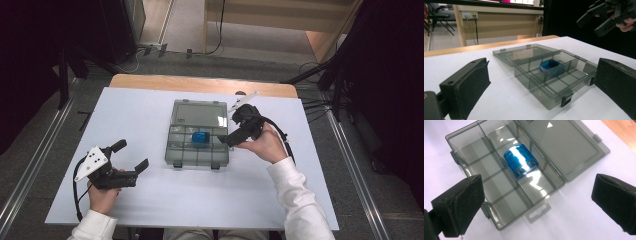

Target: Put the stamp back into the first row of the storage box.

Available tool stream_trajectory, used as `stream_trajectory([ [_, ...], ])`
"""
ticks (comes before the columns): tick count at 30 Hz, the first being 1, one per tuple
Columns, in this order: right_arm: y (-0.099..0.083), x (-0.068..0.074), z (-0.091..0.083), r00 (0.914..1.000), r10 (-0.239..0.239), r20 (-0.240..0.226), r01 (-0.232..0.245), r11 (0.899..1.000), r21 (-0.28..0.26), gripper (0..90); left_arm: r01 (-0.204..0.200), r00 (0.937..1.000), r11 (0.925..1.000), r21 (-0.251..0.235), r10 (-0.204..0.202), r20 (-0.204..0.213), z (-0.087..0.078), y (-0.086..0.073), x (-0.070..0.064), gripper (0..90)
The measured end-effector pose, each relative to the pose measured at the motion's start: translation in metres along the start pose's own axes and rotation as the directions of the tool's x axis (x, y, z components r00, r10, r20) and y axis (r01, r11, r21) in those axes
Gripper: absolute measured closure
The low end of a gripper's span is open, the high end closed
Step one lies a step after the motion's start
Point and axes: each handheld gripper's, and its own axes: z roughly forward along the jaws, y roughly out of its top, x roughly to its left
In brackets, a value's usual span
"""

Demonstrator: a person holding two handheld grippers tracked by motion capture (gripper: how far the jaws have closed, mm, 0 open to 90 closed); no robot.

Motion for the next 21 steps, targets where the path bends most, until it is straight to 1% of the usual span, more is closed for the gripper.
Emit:
stream_trajectory([
  [1,-0.007,-0.001,-0.006,0.9996,0.028,0.002,-0.027,0.999,-0.028,0.0,0.001,1.0000,1.0000,-0.003,-0.001,-0.001,0.000,0.000,0.000,0.0],
  [3,-0.010,-0.002,-0.009,0.9994,0.034,0.005,-0.034,0.999,-0.032,0.0,0.000,1.0000,1.0000,-0.002,0.000,-0.001,0.000,0.000,0.000,0.0],
  [4,-0.018,-0.003,-0.014,0.9988,0.036,0.033,-0.034,0.998,-0.050,0.0,0.001,1.0000,1.0000,-0.001,-0.001,-0.002,0.000,0.000,0.000,0.0],
  [5,-0.021,-0.003,-0.016,0.9981,0.043,0.043,-0.040,0.998,-0.057,0.0,-0.002,1.0000,1.0000,0.001,0.002,-0.003,0.000,0.000,0.000,0.0],
  [6,-0.021,-0.003,-0.016,0.9981,0.043,0.043,-0.040,0.998,-0.057,0.0,-0.002,1.0000,1.0000,0.003,0.002,-0.004,0.000,0.000,-0.001,0.0],
  [9,-0.035,-0.005,-0.023,0.9948,0.082,0.060,-0.076,0.992,-0.097,0.0,-0.002,1.0000,1.0000,0.001,0.002,0.003,0.000,0.000,-0.002,0.0],
  [10,-0.040,-0.005,-0.025,0.9933,0.096,0.064,-0.089,0.990,-0.110,0.0,-0.003,1.0000,1.0000,0.001,0.002,0.006,0.000,0.000,-0.002,0.0],
  [11,-0.049,-0.006,-0.027,0.9895,0.125,0.073,-0.115,0.985,-0.130,0.0,-0.006,1.0000,1.0000,0.004,0.006,0.007,0.000,0.000,-0.003,0.0],
  [12,-0.054,-0.005,-0.028,0.9878,0.136,0.076,-0.125,0.983,-0.137,0.0,-0.008,0.9999,0.9999,0.006,0.008,0.006,0.000,0.000,-0.003,0.0],
  [14,-0.064,-0.006,-0.029,0.9856,0.148,0.081,-0.135,0.980,-0.148,0.0,-0.010,0.9999,0.9999,0.007,0.010,0.005,0.000,0.000,-0.003,0.0],
  [15,-0.064,-0.006,-0.029,0.9856,0.148,0.081,-0.135,0.980,-0.148,0.0,-0.010,0.9999,0.9999,0.007,0.010,0.003,0.000,0.000,-0.002,0.0],
  [17,-0.074,-0.006,-0.031,0.9820,0.170,0.083,-0.154,0.973,-0.170,0.0,-0.008,1.0000,0.9999,0.008,0.008,0.000,0.000,0.000,-0.002,0.0],
  [18,-0.083,-0.006,-0.033,0.9764,0.203,0.074,-0.185,0.964,-0.193,0.0,-0.007,1.0000,1.0000,0.007,0.007,-0.001,0.000,0.000,-0.002,0.0],
  [19,-0.088,-0.007,-0.034,0.9747,0.211,0.074,-0.192,0.959,-0.207,0.0,-0.007,1.0000,0.9999,0.007,0.007,-0.001,0.000,0.000,-0.002,0.0],
  [20,-0.092,-0.008,-0.034,0.9724,0.222,0.070,-0.204,0.957,-0.206,0.0,-0.007,1.0000,1.0000,0.007,0.007,-0.001,0.000,0.000,-0.002,0.0],
  [21,-0.095,-0.009,-0.034,0.9720,0.224,0.071,-0.205,0.957,-0.206,0.0,-0.008,1.0000,0.9999,0.007,0.008,-0.001,0.000,0.000,-0.002,0.0],
])
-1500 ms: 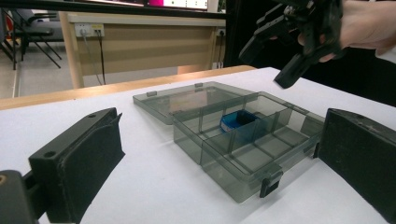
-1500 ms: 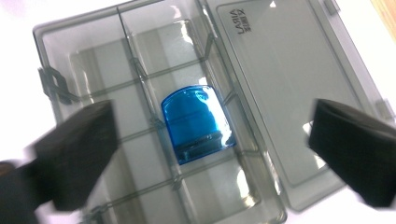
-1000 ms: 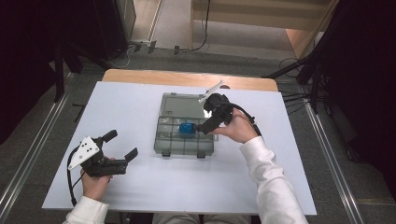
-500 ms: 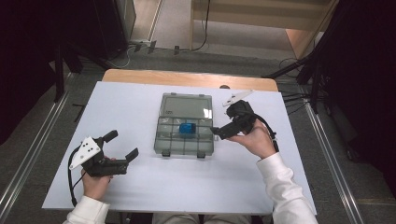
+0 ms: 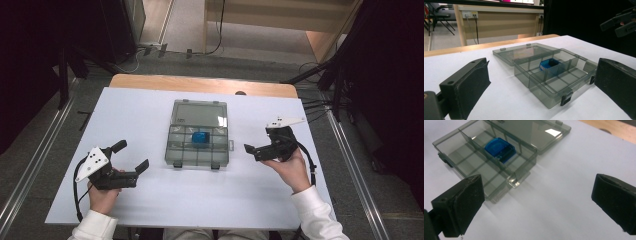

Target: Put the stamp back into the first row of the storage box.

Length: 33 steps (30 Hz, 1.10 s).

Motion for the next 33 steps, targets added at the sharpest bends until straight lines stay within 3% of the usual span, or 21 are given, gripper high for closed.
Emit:
stream_trajectory([
  [3,-0.008,-0.002,-0.001,1.0000,0.008,0.003,-0.008,1.000,-0.017,0.0,0.001,1.0000,1.0000,-0.003,-0.001,0.000,0.000,0.000,0.000,0.0],
  [5,-0.015,-0.004,-0.002,0.9999,0.016,-0.004,-0.016,1.000,0.000,0.0,0.003,1.0000,1.0000,-0.004,-0.003,-0.002,0.000,0.000,0.000,0.0],
  [9,-0.029,-0.006,-0.007,0.9992,0.038,0.007,-0.038,0.999,-0.037,0.0,0.004,1.0000,1.0000,-0.003,-0.004,-0.003,0.000,0.000,0.000,0.0],
  [10,-0.036,-0.006,-0.010,0.9989,0.043,0.018,-0.042,0.996,-0.083,0.0,0.004,1.0000,1.0000,-0.003,-0.004,-0.003,0.000,0.000,0.000,0.0],
  [17,-0.051,-0.006,-0.015,0.9974,0.065,0.032,-0.060,0.988,-0.143,0.0,0.005,1.0000,1.0000,-0.003,-0.005,-0.006,-0.001,0.000,0.001,0.0],
  [19,-0.056,-0.005,-0.020,0.9965,0.071,0.043,-0.061,0.976,-0.210,0.0,0.008,0.9999,1.0000,-0.003,-0.008,-0.008,-0.001,0.000,0.001,0.0],
  [20,-0.056,-0.005,-0.020,0.9965,0.071,0.043,-0.061,0.976,-0.210,0.0,0.008,0.9999,1.0000,-0.004,-0.008,-0.008,-0.001,0.000,0.001,0.0],
  [21,-0.062,-0.005,-0.022,0.9958,0.084,0.038,-0.072,0.967,-0.244,0.0,0.007,1.0000,1.0000,-0.004,-0.007,-0.007,-0.001,0.000,0.001,0.0],
  [26,-0.077,-0.005,-0.026,0.9950,0.093,0.036,-0.079,0.953,-0.291,0.0,0.006,1.0000,1.0000,-0.003,-0.006,-0.007,-0.001,0.000,0.001,0.0],
  [29,-0.087,-0.006,-0.028,0.9952,0.083,0.052,-0.061,0.939,-0.340,0.0,0.007,0.9999,1.0000,-0.001,-0.007,-0.009,-0.001,0.000,0.001,0.0],
  [33,-0.099,-0.008,-0.029,0.9940,0.080,0.075,-0.047,0.931,-0.361,0.0,0.008,0.9999,1.0000,0.000,-0.008,-0.010,-0.001,0.000,0.001,0.0],
])
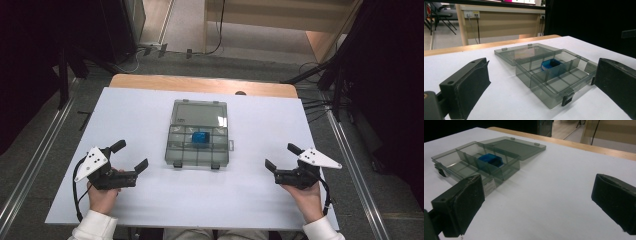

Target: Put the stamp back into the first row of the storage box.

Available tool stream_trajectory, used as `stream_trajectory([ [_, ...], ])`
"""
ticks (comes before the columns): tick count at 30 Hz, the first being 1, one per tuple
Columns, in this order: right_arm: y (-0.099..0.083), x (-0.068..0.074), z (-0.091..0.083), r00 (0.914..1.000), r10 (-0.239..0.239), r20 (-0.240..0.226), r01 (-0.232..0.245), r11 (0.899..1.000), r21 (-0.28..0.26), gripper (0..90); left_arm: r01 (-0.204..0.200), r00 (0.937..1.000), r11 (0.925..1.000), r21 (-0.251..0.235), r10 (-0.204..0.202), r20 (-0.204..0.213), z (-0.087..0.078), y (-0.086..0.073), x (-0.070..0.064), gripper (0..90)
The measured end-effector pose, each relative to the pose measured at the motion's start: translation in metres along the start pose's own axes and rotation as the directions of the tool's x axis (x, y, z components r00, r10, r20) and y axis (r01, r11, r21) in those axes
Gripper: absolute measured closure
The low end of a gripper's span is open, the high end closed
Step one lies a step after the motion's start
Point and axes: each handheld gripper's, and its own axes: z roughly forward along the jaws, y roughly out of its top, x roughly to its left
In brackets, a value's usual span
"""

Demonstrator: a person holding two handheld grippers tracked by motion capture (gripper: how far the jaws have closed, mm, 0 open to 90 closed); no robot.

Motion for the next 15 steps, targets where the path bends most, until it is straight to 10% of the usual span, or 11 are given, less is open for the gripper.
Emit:
stream_trajectory([
  [15,-0.019,-0.007,-0.012,0.9990,0.014,0.042,-0.013,1.000,-0.021,0.0,0.001,1.0000,1.0000,-0.006,-0.001,-0.005,0.000,0.000,0.001,0.0],
])
